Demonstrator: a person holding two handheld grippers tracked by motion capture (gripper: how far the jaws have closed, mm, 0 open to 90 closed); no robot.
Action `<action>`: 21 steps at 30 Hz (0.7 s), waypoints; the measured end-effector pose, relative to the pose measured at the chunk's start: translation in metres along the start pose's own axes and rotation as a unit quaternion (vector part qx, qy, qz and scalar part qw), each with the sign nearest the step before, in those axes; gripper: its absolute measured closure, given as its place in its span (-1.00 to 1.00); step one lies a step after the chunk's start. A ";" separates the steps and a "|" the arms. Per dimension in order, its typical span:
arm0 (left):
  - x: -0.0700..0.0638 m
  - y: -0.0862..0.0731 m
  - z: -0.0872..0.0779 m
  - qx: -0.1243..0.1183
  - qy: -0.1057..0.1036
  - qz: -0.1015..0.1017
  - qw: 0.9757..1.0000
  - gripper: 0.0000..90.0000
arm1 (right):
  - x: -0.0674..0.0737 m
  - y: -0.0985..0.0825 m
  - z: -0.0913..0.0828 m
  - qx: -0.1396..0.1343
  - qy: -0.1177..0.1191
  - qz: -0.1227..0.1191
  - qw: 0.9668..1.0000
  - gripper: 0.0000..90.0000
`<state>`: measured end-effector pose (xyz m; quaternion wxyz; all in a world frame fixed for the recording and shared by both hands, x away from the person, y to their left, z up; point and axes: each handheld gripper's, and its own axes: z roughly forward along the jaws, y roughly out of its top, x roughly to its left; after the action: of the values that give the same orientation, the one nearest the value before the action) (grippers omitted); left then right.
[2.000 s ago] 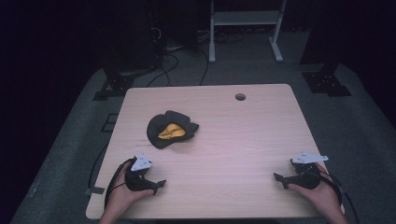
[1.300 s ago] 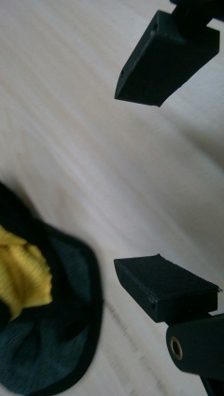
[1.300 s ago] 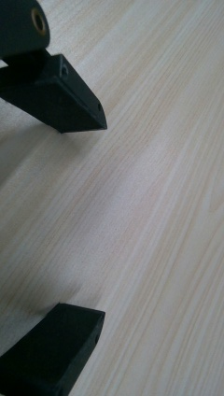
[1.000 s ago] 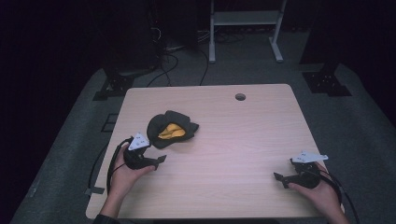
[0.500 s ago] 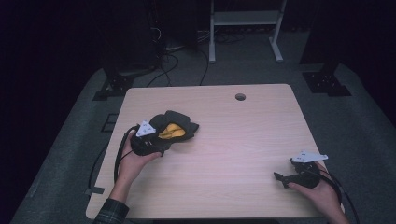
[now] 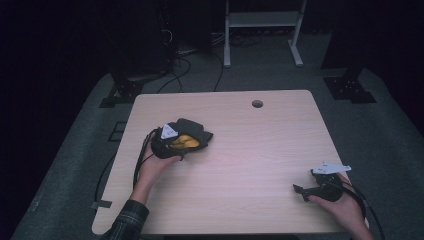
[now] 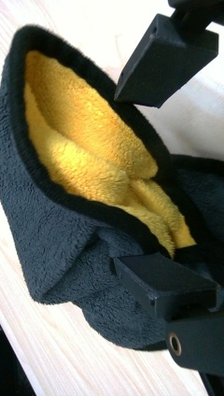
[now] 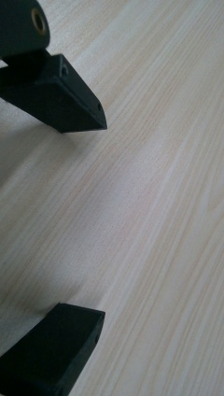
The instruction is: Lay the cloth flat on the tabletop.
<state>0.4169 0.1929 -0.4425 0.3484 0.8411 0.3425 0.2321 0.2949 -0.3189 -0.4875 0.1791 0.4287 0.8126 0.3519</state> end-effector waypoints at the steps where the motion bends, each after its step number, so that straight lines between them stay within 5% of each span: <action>1: 0.000 0.000 0.000 0.000 0.000 0.000 1.000 -0.62 | 0.000 0.000 0.000 0.000 0.000 0.000 1.000 -0.84; 6: -0.001 0.001 0.012 0.016 0.013 0.014 1.000 -0.45 | 0.000 0.000 0.000 0.000 0.000 0.000 1.000 -0.84; 10: 0.000 0.004 0.017 0.020 0.028 0.019 0.999 -0.13 | 0.000 0.000 0.000 0.000 0.000 0.000 1.000 -0.84; 15: 0.002 0.009 0.017 0.037 0.008 -0.020 0.999 0.52 | 0.000 0.000 0.000 0.000 -0.001 0.002 1.000 -0.84; 21: 0.000 0.014 0.005 0.018 -0.023 -0.041 0.999 0.70 | 0.000 0.000 0.000 0.000 -0.001 0.002 1.000 -0.84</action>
<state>0.4257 0.1836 -0.4356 0.3505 0.8373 0.3729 0.1925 0.2954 -0.3190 -0.4875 0.1790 0.4308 0.8113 0.3523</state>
